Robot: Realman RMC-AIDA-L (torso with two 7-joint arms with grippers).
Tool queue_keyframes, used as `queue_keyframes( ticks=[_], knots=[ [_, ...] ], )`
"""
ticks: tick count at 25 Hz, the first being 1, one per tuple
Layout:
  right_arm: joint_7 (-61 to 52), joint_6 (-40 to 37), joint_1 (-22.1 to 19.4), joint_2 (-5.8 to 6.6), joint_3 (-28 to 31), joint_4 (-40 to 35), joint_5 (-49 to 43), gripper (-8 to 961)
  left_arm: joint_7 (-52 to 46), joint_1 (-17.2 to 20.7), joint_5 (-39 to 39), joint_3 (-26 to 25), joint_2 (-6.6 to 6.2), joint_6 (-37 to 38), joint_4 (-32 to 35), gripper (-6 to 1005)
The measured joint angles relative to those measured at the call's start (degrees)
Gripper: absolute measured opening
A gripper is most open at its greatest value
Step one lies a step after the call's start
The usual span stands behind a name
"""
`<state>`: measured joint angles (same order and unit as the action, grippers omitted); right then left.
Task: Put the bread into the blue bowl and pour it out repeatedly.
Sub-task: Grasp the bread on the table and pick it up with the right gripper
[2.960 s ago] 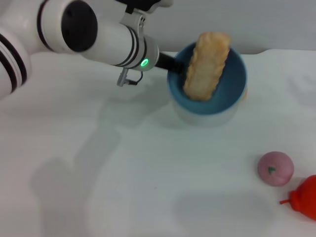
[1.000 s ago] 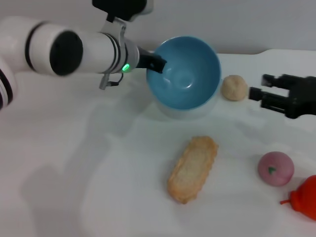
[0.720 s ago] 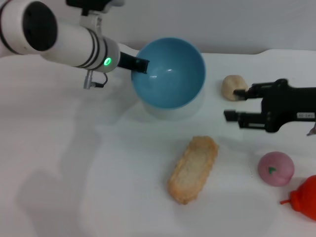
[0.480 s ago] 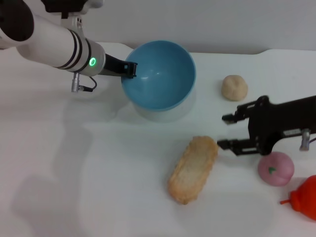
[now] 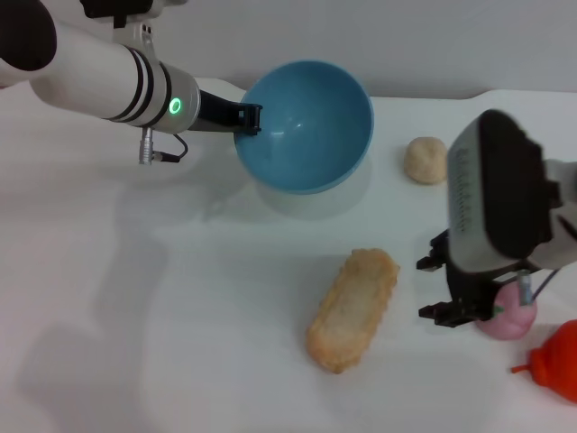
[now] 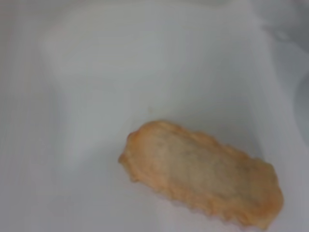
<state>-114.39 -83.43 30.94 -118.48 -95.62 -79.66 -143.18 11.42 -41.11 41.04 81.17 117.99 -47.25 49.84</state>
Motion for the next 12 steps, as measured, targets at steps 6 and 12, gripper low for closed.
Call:
queue_keyframes(
  ticks=[6, 12],
  knots=[
    [1.44, 4.35, 1.40, 0.30, -7.63, 1.54, -0.32, 490, 0.04, 1.18, 1.93, -0.17, -0.13, 0.14, 0.79, -1],
    [2.27, 11.20, 2.43, 0.38, -14.52, 5.47, -0.43, 483, 0.09, 1.78, 2.13, -0.42, -0.14, 0.19, 1.61, -1]
  ],
)
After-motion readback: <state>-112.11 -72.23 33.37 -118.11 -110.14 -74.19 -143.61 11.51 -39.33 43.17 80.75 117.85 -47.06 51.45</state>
